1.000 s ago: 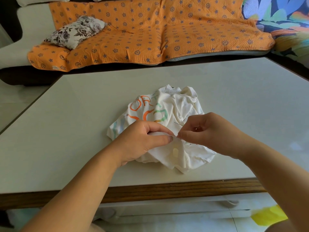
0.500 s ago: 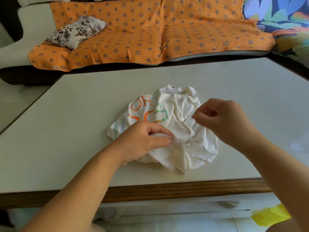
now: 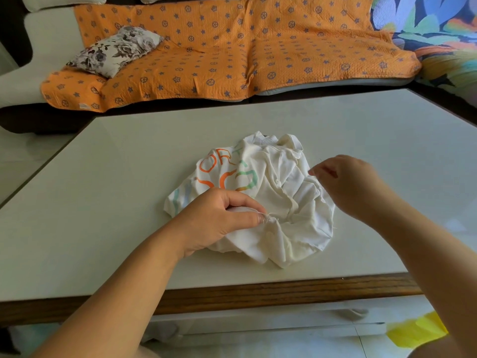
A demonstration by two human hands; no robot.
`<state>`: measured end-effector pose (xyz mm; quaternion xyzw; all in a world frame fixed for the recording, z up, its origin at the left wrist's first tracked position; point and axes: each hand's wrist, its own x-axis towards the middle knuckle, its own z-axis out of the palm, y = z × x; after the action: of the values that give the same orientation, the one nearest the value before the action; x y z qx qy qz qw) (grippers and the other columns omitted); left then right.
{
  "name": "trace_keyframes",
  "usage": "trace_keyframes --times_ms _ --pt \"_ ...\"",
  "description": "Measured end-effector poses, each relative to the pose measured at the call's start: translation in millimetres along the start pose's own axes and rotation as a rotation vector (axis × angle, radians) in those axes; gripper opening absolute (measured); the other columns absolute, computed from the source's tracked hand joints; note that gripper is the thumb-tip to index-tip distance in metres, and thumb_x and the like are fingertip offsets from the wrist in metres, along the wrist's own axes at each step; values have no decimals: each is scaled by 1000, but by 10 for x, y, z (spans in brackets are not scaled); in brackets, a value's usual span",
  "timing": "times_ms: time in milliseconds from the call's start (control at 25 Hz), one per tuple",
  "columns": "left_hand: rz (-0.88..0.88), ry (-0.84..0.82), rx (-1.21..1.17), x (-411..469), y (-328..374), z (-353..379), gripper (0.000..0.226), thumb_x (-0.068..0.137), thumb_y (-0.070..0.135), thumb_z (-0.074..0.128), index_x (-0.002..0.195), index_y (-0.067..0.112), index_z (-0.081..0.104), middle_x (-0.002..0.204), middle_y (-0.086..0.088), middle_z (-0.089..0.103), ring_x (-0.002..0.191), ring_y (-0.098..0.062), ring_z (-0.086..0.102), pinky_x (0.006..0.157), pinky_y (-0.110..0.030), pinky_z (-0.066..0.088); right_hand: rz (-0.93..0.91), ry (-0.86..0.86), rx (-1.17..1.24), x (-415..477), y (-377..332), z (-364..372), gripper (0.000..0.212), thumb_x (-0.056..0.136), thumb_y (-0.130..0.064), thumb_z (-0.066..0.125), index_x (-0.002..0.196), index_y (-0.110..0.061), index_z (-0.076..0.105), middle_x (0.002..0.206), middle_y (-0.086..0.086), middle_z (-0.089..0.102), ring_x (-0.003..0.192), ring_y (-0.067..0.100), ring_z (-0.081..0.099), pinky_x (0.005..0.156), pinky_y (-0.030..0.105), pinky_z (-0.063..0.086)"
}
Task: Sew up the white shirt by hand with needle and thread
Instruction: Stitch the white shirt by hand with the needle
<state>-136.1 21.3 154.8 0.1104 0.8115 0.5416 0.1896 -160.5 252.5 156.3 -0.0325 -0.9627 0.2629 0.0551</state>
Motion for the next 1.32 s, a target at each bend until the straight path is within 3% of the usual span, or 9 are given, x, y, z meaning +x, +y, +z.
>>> trace_keyframes --times_ms 80,160,280,520,720,920,1040,1200,1320 --pt "3 -2 -11 -1 0 0 15 84 16 72 81 29 77 88 13 75 88 4 66 77 -8 48 -76 -91 182 -123 -111 -84 27 97 -18 47 97 -24 74 85 -7 66 66 12 62 57 20 45" --pt "7 -3 -11 1 0 -2 15 84 15 72 82 29 77 87 14 75 87 4 67 77 -8 48 -131 -291 309 -228 -193 -135 25 93 -21 55 94 -37 75 84 -1 70 68 24 62 62 31 50" --pt "4 -4 -11 3 -2 -2 13 84 16 72 82 28 78 86 13 75 86 3 67 75 -10 48 -207 -452 288 -312 -229 -57 14 88 -29 66 92 -40 74 71 -18 65 60 3 55 57 13 42" --pt "-12 4 15 2 -2 -2 11 84 19 73 85 28 78 89 12 75 87 2 67 76 -10 49 -186 -334 349 -292 -218 22 6 84 -30 70 81 -28 75 75 -18 69 70 -2 62 65 9 45" --pt "-21 6 5 5 6 2 8 84 22 72 86 28 77 87 17 74 83 8 65 74 -7 48 -98 -108 391 -231 -158 22 8 86 -21 69 79 -21 74 73 -2 70 56 1 55 49 7 39" --pt "-23 21 3 7 -5 4 10 83 21 73 82 30 77 84 17 74 81 8 65 72 -6 47 -143 -157 249 -229 -154 49 15 91 -29 63 90 -20 75 84 -6 70 75 6 63 64 17 49" --pt "-23 20 -13 1 5 0 6 81 26 74 82 31 77 84 17 74 82 7 66 73 -7 48 -196 -87 349 -260 -162 -41 13 89 -26 63 89 -22 75 83 -4 67 66 3 57 57 16 44" --pt "-12 15 -21 -3 -5 -5 9 84 23 72 84 31 78 89 10 76 86 -1 69 77 -13 52 -366 -244 241 -385 -216 32 18 79 -43 67 91 -31 73 78 -10 57 74 4 54 67 14 43" --pt "9 17 -20 8 -26 -16 10 85 24 71 89 28 78 92 7 76 90 -6 70 81 -18 53 -334 -203 276 -371 -204 129 9 85 -32 69 86 -25 74 79 -10 60 75 1 54 69 11 42"
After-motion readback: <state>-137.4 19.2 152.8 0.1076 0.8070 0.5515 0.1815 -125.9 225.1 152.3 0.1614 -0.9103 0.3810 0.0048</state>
